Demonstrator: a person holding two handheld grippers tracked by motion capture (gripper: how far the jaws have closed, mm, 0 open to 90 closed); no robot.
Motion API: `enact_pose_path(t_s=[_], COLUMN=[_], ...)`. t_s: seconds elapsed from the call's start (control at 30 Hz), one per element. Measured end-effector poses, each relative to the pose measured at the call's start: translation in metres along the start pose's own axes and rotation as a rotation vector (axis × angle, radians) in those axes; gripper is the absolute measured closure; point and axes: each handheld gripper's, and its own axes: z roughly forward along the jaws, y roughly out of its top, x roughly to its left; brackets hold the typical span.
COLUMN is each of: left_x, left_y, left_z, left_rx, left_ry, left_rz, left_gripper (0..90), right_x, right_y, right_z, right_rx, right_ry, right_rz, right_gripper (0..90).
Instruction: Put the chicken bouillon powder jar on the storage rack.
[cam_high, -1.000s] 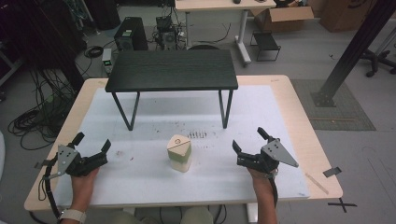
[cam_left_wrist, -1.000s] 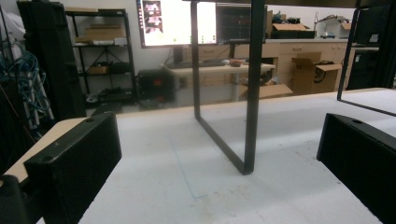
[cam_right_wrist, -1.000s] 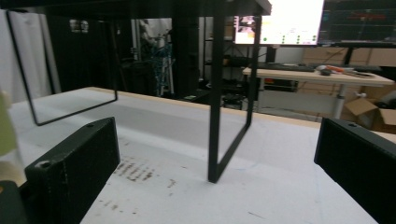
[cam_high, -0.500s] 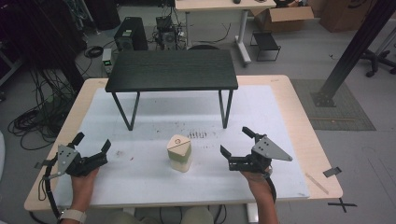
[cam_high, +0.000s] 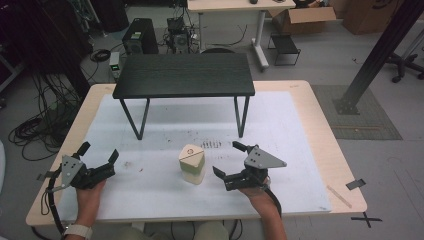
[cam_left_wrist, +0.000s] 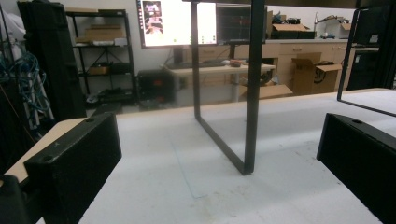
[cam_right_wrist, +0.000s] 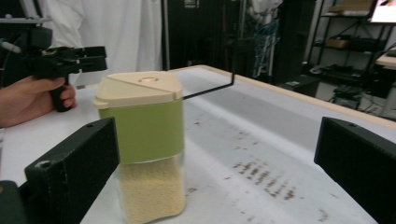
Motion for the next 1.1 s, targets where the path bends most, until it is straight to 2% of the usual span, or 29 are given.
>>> enact_pose_path(t_s=[0.43,0.63,1.1], left_x=[0.0,0.0,0.0], left_y=[0.0,0.0,0.0], left_z=[0.0,0.0,0.0], left_rx=[0.002,0.001,0.002], left_ry=[-0.001,-0.001,-0.001], left_rz=[0.0,-0.001,0.0], left_gripper=[0.3,0.3,0.3], right_x=[0.009,0.014,0.016], right_y=[-0.008,-0.012,-0.014], right_z=[0.02,0.035,0.057], right_rx=[0.052,0.093,0.145], right_ry=[0.079,0.125,0.169], right_rz=[0.011,0.006,-0.006], right_gripper=[0.0,0.0,0.0])
